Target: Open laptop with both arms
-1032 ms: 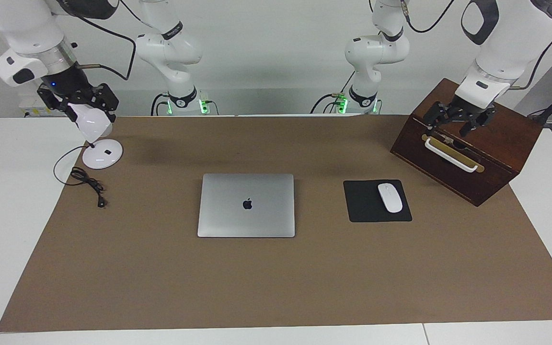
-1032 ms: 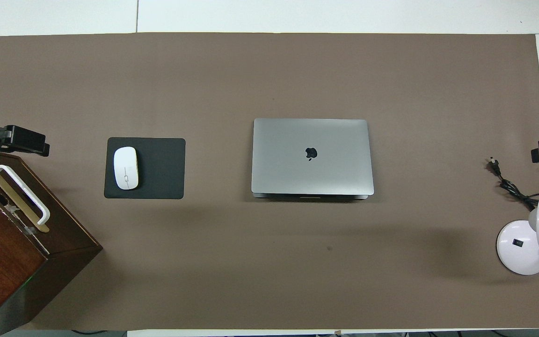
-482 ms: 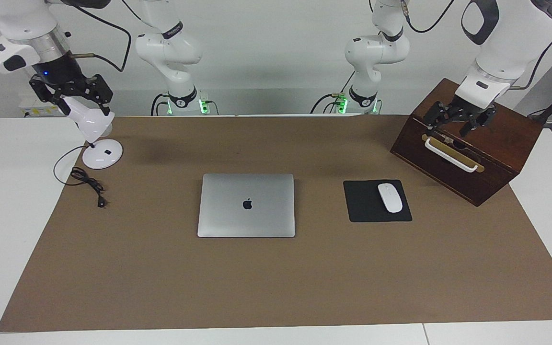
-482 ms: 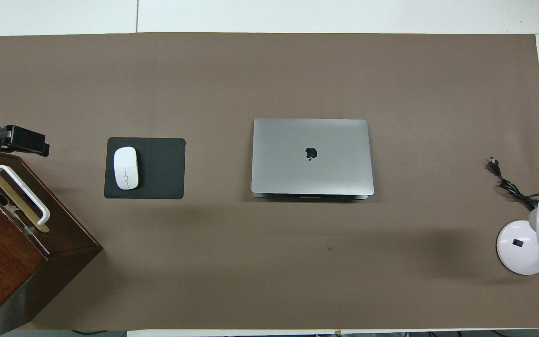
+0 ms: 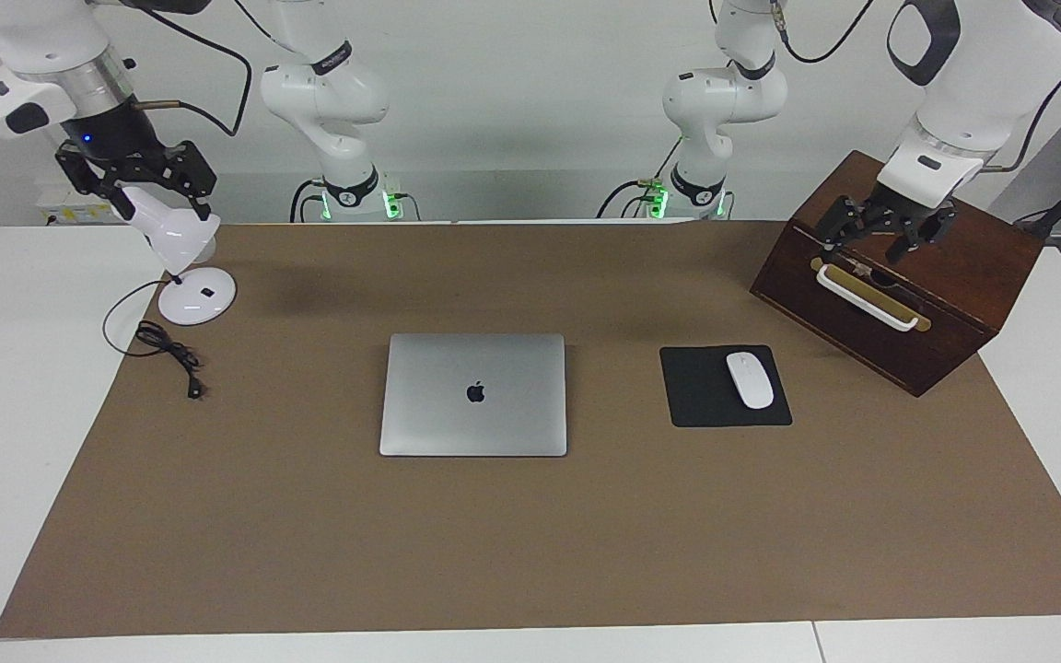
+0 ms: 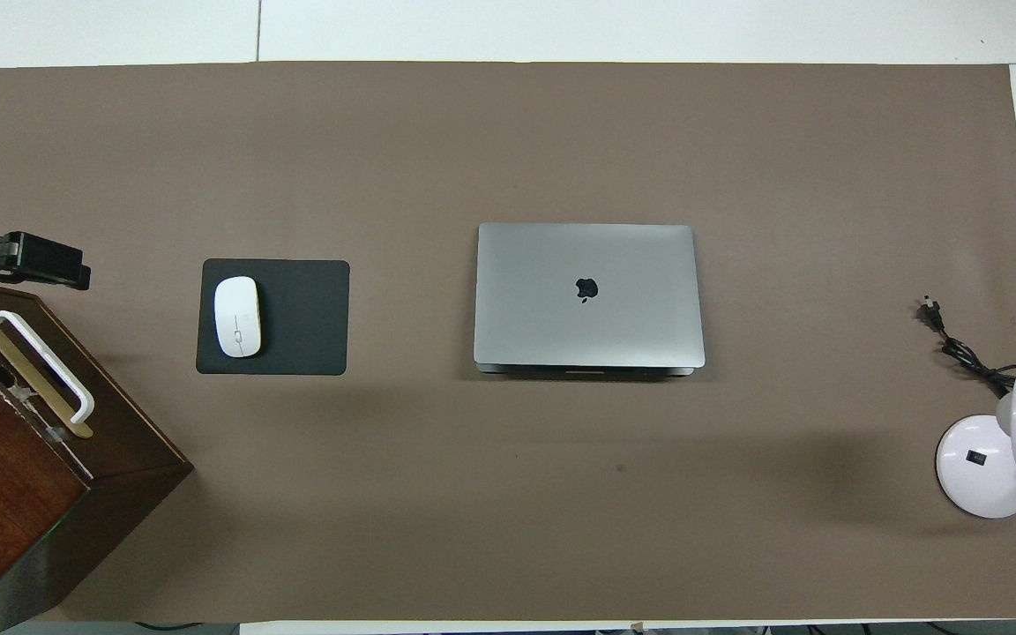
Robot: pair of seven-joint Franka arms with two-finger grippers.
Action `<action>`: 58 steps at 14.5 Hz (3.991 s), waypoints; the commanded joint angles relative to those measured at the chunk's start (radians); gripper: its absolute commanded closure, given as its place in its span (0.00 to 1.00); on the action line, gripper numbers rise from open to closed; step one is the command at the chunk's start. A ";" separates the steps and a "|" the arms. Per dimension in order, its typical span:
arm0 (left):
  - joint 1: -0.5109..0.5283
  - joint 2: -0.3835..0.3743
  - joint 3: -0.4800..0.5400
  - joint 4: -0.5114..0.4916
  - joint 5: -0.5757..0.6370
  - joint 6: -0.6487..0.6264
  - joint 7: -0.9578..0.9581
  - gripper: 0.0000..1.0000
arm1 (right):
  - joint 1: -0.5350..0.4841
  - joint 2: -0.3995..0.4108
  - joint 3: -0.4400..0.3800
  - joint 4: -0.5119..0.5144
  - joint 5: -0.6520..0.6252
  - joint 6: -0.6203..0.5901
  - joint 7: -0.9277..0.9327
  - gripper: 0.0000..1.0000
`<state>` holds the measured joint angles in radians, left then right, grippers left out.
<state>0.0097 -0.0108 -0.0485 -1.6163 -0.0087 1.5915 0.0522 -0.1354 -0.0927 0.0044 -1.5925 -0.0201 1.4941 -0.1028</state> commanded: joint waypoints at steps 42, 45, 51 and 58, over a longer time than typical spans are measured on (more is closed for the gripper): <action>-0.445 -0.339 -0.014 -1.063 -0.088 1.405 -0.047 1.00 | 0.568 -0.148 0.008 -1.034 1.002 1.397 0.927 0.00; -0.497 -0.267 -0.014 -1.112 -0.088 1.569 -0.087 1.00 | 0.605 -0.115 0.008 -1.044 1.037 1.459 0.924 0.00; -0.605 -0.089 -0.013 -1.139 -0.089 1.824 -0.121 1.00 | 0.654 -0.059 0.008 -1.041 1.193 1.526 0.801 0.00; -0.674 0.012 -0.011 -1.131 -0.070 1.912 -0.104 1.00 | 0.655 -0.018 0.008 -1.015 1.322 1.531 0.657 0.00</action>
<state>-0.6347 -0.0131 -0.0772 -2.7465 -0.0809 3.4745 -0.0638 0.5174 -0.1327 0.0116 -2.6275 1.2564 3.0047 0.6052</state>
